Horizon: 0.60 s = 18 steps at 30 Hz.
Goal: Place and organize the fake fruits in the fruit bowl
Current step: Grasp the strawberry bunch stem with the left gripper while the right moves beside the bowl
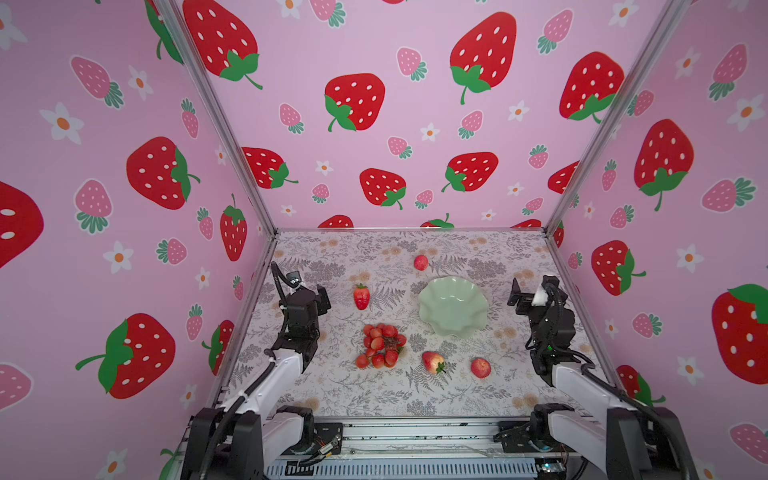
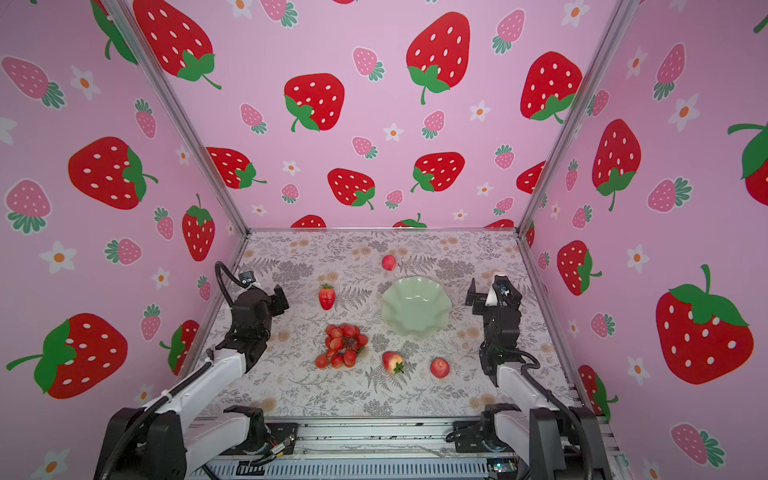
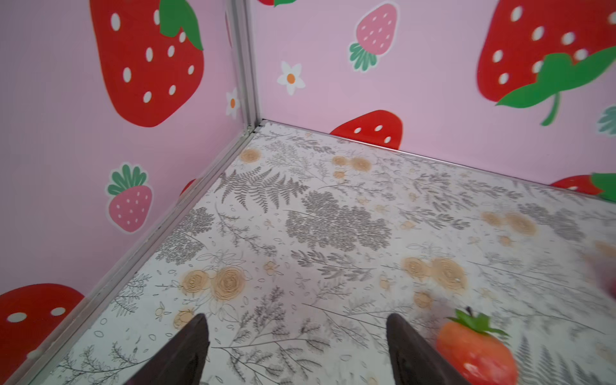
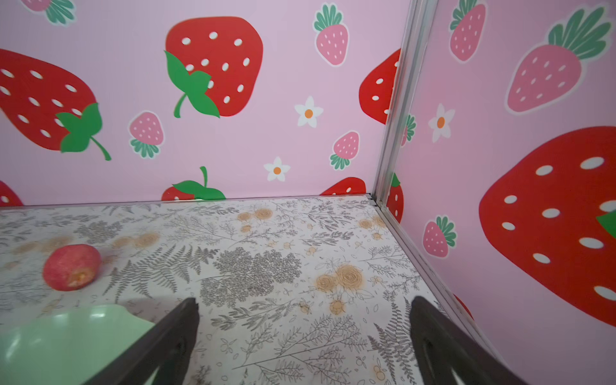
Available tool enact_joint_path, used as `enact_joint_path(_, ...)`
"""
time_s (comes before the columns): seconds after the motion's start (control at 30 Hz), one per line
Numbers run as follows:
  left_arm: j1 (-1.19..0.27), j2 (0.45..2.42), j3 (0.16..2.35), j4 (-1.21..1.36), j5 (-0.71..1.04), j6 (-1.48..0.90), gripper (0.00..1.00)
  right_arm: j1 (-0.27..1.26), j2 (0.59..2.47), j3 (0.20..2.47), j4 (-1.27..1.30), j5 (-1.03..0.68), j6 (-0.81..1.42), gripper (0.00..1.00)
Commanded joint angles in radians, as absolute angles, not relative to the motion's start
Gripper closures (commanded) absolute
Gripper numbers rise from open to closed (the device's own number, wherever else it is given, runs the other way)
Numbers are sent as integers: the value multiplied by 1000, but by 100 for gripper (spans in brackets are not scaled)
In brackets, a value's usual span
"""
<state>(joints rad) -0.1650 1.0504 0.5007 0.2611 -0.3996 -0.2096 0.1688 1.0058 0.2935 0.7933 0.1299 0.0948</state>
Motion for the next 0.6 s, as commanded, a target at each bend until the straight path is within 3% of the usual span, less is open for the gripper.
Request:
enact_joint_path(0.0, -319, 972, 584, -48, -348, -231, 24, 246, 885, 356, 469, -30, 132, 1)
enact_joint_path(0.17, -531, 877, 692, -315, -193, -274, 44, 408, 748, 374, 189, -152, 185, 1)
enact_joint_path(0.33, -792, 777, 669, -424, -219, -357, 45, 514, 680, 317, 184, -340, 361, 1)
enact_joint_path(0.57, -1062, 875, 651, -407, -336, -304, 47, 682, 659, 243, 219, -432, 473, 1)
